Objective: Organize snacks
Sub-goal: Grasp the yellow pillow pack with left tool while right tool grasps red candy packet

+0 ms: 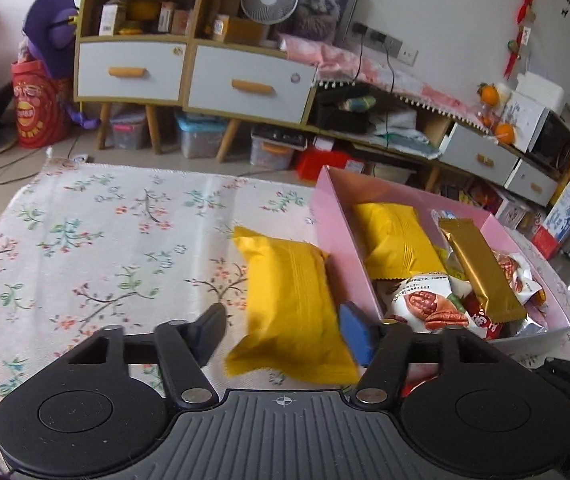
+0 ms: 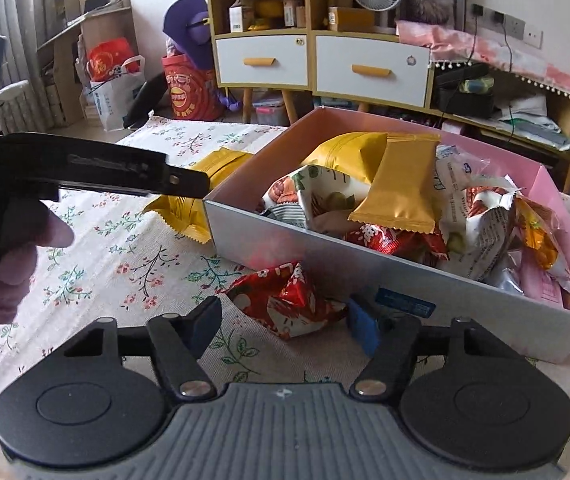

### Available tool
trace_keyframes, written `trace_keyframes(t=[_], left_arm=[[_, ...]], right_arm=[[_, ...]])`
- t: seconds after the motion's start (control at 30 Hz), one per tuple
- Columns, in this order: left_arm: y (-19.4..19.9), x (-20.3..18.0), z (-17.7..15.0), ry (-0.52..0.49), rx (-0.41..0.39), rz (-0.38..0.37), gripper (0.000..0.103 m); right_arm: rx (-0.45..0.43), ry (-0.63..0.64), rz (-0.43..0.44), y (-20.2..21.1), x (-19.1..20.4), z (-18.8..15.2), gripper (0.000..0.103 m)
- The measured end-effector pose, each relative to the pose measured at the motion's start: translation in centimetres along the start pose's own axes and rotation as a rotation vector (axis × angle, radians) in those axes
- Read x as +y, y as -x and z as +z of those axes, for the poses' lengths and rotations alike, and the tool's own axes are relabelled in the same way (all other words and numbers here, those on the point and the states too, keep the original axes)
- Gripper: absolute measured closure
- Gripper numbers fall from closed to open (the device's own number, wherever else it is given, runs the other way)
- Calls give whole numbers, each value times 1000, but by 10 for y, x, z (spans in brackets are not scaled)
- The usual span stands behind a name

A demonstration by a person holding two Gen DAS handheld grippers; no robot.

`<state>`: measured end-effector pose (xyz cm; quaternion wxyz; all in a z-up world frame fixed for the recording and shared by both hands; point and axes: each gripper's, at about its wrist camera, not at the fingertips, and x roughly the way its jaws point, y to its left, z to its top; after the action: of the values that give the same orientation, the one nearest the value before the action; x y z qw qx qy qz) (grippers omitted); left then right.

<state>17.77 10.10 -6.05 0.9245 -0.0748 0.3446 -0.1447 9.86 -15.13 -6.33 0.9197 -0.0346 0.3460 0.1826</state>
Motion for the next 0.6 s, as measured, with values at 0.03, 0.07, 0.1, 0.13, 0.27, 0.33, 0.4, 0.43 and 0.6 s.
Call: trace_keyframes(t=[0.03,0.07,0.1,0.13,0.27,0.33,0.4,0.43,0.6], left_arm=[[-3,-1,1,6,13,7,51],[-7,-2,2,14,29,18,53],[-9,-2,4,16,41,29,57],[-11,-3,3,17,48,37,59],[-8,-8,2,18,60,65,64],[-5,-9,2,15,72,81,66],[2,-8,1,27,84,94,67],[5,-6,0,35,90,100,68],[26,-3,-14,51,124,116,68]], right_arm=[[1,-6,-1,0,-1,1,43],[3,-10,-3,0,-2,1,46],[6,-14,-1,0,-3,2,46],[8,-19,3,0,-4,2,49],[13,-17,14,1,-4,2,57],[19,-18,20,2,-2,4,59],[18,-22,28,3,-2,5,60],[18,-24,31,4,-3,6,60],[27,-25,34,10,-8,8,61]])
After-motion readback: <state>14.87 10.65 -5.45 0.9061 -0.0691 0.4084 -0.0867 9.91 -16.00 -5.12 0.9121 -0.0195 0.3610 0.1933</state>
